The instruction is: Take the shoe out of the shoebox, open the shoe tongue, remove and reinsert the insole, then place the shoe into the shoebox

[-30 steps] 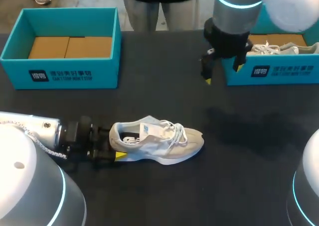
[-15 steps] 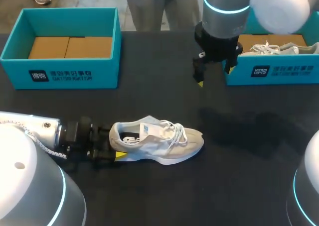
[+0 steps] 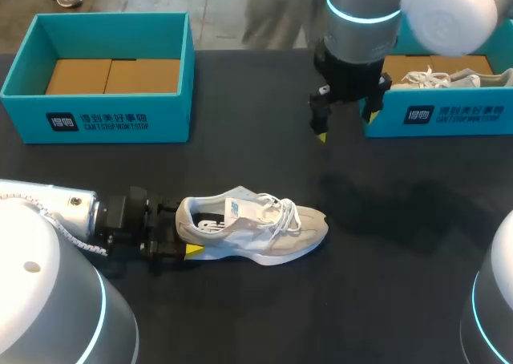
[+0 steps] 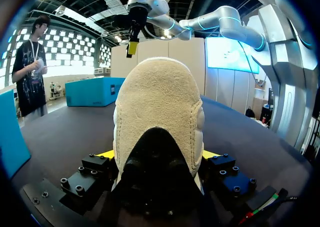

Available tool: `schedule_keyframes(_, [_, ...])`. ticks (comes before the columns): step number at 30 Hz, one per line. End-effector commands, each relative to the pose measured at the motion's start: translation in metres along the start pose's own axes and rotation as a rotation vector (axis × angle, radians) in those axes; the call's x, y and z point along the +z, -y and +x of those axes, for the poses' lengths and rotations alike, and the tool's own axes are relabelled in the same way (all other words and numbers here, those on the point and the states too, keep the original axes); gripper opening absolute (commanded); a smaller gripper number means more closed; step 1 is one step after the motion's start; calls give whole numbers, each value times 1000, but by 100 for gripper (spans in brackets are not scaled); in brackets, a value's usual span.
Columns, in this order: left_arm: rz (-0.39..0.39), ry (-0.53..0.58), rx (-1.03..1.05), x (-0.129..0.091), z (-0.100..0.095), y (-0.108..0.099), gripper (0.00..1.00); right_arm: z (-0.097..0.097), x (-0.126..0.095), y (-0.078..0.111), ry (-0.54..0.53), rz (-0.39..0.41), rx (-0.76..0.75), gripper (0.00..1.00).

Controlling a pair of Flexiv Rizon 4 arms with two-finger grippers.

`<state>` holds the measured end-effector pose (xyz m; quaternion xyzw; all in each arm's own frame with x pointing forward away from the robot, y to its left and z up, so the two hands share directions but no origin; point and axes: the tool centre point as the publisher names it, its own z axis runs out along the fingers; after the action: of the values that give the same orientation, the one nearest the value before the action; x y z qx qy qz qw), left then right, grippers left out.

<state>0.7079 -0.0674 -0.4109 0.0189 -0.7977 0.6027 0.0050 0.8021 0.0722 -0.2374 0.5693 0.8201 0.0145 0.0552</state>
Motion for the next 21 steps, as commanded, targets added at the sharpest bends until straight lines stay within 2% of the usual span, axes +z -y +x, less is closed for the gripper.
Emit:
schedule_keyframes(1, [0,5,1,1,2,0,0,24,0,5,44,2,75,100])
schedule_keyframes(10, [0,5,1,1,2,0,0,66,-2,13,71,-9,208,100])
schedule_keyframes(21, [0,5,1,1,2,0,0,117,-2,8,94,88,233,100])
